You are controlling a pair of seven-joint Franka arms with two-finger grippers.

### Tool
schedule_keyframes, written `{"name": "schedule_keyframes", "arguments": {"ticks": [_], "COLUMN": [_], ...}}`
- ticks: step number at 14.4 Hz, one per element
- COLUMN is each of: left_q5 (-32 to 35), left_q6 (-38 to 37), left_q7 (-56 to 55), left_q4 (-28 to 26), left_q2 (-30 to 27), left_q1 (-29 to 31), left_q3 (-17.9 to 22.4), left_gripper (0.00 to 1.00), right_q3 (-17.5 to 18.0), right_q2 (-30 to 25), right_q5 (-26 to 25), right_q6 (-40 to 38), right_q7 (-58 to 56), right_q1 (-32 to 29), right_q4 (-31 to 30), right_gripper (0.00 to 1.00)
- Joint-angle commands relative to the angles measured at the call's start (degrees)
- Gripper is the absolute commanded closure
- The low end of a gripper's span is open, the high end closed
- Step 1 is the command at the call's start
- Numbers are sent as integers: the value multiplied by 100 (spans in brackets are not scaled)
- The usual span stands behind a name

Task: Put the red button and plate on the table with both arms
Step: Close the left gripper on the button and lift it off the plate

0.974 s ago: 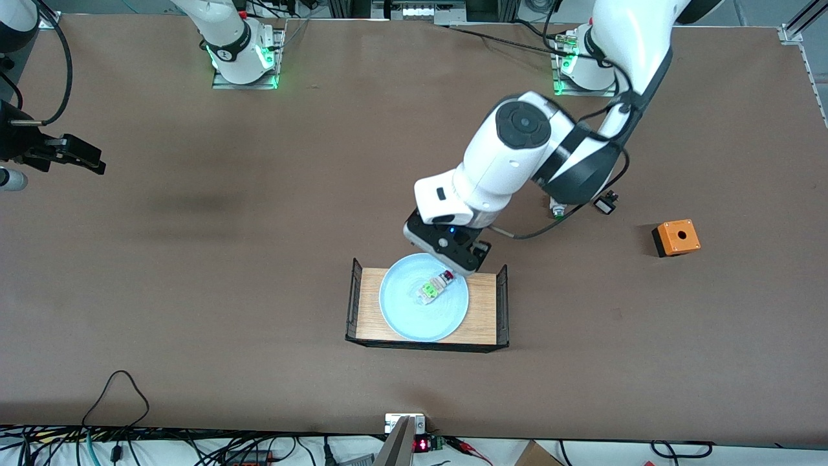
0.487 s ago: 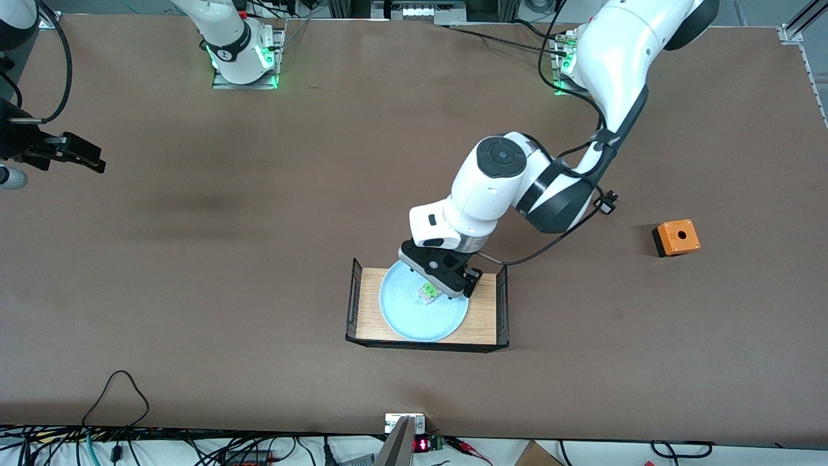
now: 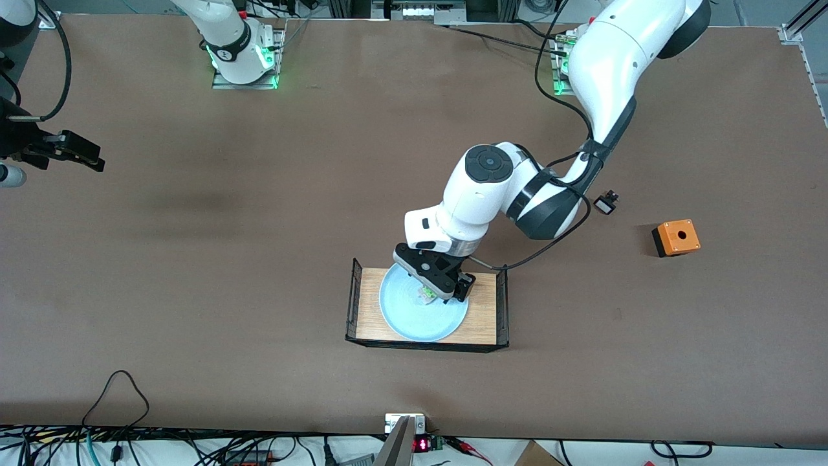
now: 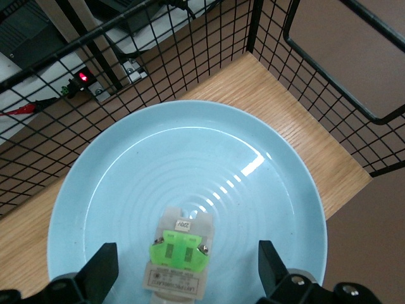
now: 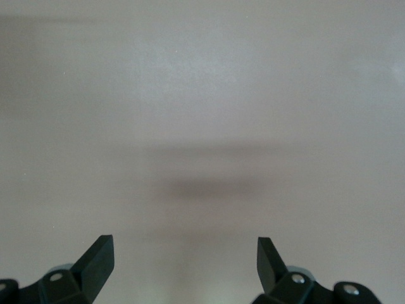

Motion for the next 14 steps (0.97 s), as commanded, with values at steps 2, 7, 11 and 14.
{"name": "schedule_keyframes", "arguments": {"ticks": [2,7,11,14], "left_q5": [154,154,102,40], "left_q6": [96,78,61,-1], "left_q7": [39,30,-23,-58], "left_q4": [-13,-48,-48,5], "left_q2": [37,37,-7,-121], "left_q1": [0,0,0,17], "left_q3": [51,51,51,7], "left_gripper": [11,45,67,68], "right_q3": [28,28,27,27], "right_q2": [-64,-73,-73,-73], "right_q5": [123,114,114,114], "right_q6": [-59,-68,-68,-68], "right_q7": [-21,-12,-3,-3], "right_q1": [-51,-51,-51,-51], "right_q4": [24,24,24,24], "right_gripper": [0,0,0,0]}}
